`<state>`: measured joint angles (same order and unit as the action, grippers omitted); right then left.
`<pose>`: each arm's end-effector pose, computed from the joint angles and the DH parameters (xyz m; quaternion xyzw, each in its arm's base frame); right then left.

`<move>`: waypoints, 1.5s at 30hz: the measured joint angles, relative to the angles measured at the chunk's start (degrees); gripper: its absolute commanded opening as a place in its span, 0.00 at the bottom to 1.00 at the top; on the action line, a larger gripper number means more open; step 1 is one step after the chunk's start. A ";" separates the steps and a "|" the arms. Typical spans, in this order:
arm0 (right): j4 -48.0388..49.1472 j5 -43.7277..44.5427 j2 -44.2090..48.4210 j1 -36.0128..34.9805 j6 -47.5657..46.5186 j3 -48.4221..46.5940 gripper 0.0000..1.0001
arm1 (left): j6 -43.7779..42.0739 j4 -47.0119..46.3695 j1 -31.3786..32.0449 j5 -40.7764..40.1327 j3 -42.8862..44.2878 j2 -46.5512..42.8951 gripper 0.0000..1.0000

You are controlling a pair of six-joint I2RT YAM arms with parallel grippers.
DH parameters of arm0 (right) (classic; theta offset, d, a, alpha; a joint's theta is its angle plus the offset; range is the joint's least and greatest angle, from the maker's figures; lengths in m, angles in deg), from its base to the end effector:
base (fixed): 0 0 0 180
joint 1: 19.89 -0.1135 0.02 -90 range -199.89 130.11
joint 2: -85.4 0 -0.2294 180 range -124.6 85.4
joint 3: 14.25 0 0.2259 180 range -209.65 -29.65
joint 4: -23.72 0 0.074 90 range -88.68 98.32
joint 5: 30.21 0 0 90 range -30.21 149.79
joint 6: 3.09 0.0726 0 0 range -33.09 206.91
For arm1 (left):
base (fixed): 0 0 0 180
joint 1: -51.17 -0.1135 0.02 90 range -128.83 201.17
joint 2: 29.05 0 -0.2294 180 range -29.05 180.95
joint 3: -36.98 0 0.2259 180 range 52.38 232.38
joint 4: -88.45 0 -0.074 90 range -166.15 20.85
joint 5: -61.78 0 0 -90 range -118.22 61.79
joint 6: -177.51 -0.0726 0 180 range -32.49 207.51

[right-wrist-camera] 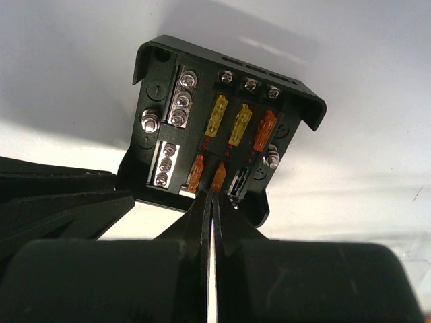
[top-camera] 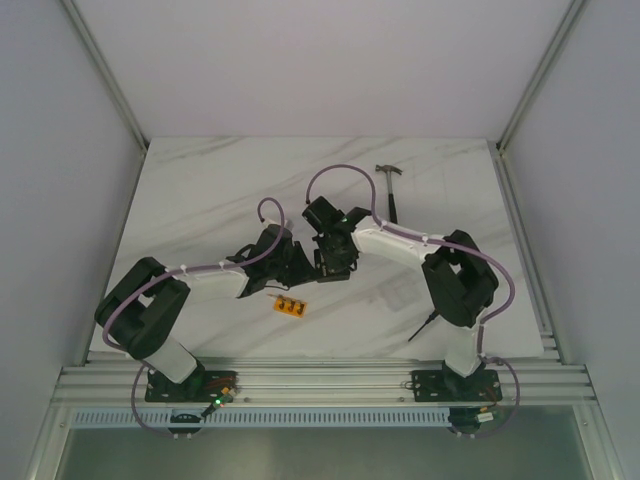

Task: Snap on the fuse box
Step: Install the fuse at the fuse box base, then move the fuse to the center of the board.

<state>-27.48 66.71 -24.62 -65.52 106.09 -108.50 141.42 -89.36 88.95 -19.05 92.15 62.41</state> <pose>0.2671 0.2606 0.1332 -0.2120 0.9549 0.0569 0.1999 0.2474 -0.2064 0.1185 -0.0916 0.8937 -0.3610 0.2501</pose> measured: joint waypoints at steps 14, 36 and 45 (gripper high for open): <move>6.34 0.68 7.61 -1.55 -4.46 3.54 0.48 | -4.24 10.56 -0.79 -10.47 -0.85 -13.79 0.59; 15.76 3.85 19.87 -1.75 -3.80 17.18 0.86 | -19.76 25.33 -12.13 -23.82 -2.56 -12.44 0.58; 16.06 3.85 19.98 -1.75 -3.91 17.31 0.87 | -23.21 22.40 -12.37 -22.23 -0.28 -7.43 0.44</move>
<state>-11.41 70.56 -4.64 -67.27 102.18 -91.19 118.21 -66.95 76.58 -41.27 91.86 54.98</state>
